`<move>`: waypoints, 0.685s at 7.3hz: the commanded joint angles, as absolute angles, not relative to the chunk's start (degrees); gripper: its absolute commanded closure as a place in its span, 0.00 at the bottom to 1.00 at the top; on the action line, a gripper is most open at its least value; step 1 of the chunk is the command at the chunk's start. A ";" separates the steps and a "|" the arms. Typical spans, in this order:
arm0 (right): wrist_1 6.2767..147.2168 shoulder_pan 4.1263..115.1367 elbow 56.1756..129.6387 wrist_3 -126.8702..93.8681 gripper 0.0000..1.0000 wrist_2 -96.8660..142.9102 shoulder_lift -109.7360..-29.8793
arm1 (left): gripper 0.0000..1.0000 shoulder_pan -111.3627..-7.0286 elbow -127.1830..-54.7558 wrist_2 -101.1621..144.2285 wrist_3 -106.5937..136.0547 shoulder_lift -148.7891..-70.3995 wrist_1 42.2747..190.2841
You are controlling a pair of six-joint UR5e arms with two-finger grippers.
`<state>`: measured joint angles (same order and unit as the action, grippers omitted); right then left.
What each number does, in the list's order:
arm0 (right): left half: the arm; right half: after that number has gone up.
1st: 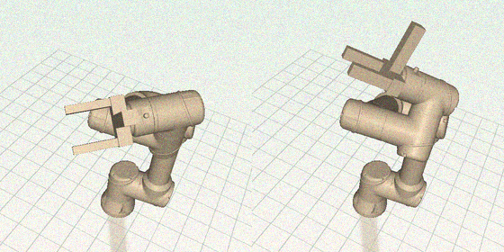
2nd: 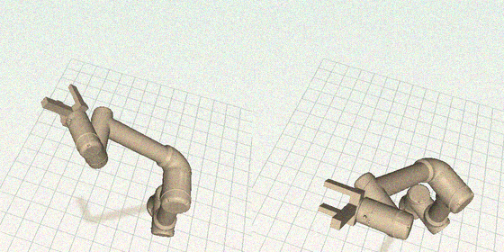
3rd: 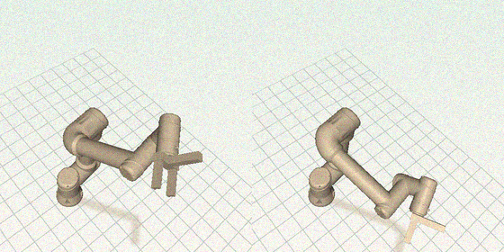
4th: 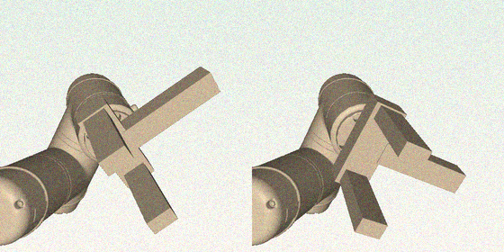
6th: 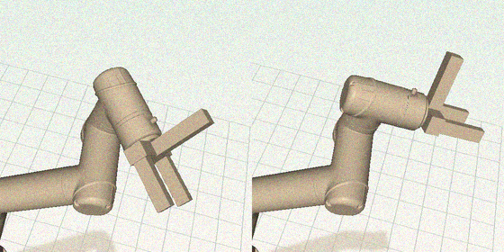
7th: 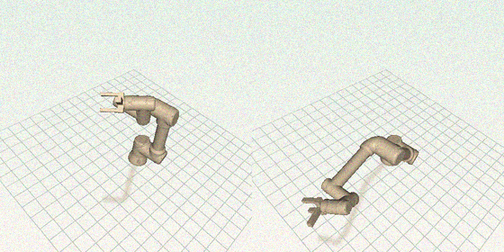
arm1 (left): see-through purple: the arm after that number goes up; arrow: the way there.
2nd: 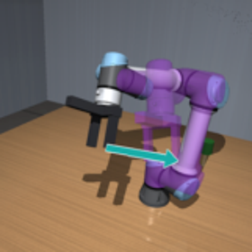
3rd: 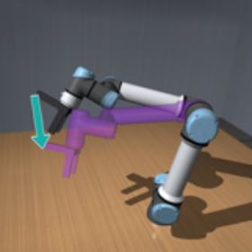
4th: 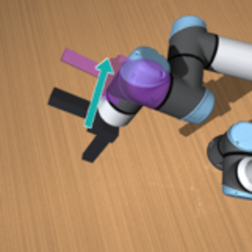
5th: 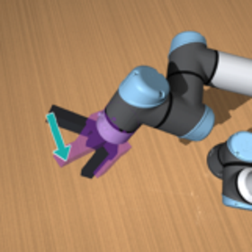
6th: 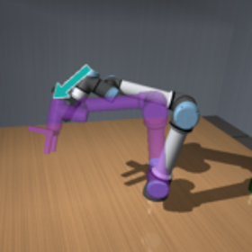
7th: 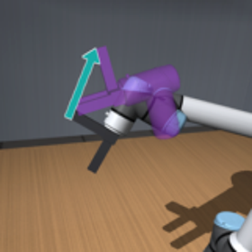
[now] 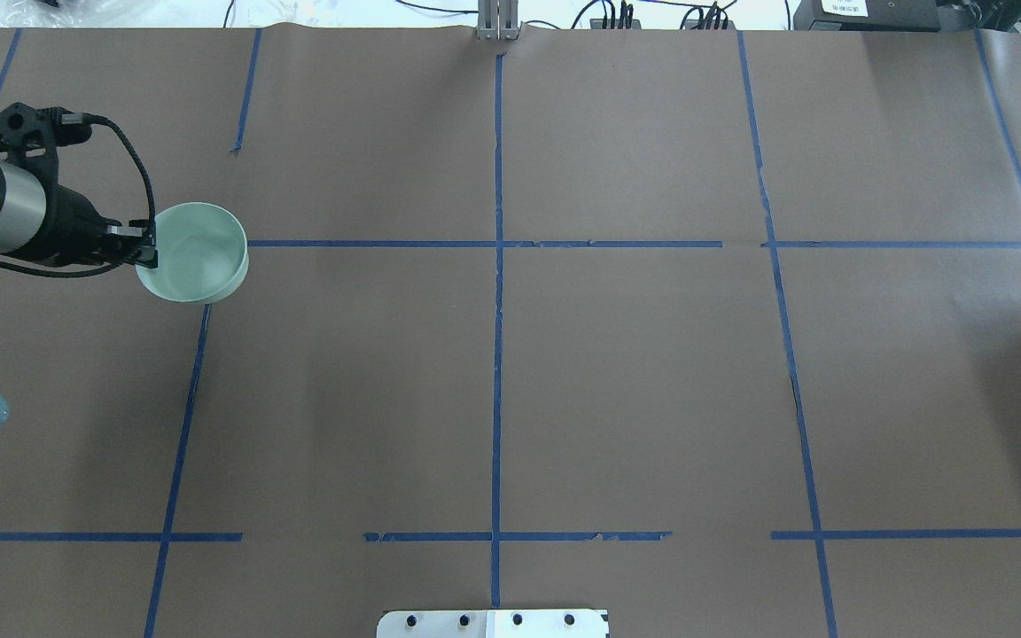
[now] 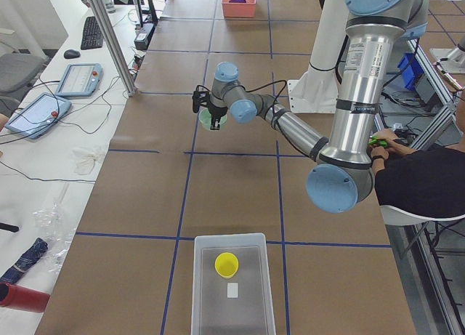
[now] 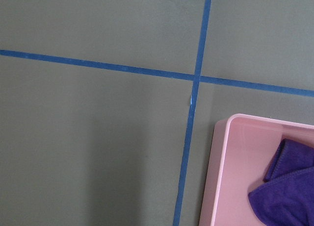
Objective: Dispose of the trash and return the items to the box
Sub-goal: 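Lift the bowl and carry it off the table with the left gripper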
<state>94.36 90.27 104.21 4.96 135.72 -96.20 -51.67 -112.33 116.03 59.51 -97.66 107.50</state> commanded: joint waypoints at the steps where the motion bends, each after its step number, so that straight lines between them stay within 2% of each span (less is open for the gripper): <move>1: 96.06 91.93 103.71 6.94 0.00 135.88 -96.32 | 1.00 -59.11 -110.66 120.74 49.10 -94.68 107.49; 5: 95.54 91.93 103.09 6.16 0.00 135.97 -97.03 | 1.00 -76.32 -103.04 121.20 23.03 -89.31 107.49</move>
<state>95.69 91.92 103.18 6.55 135.90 -96.91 -69.97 -106.30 121.12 33.01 -91.30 107.49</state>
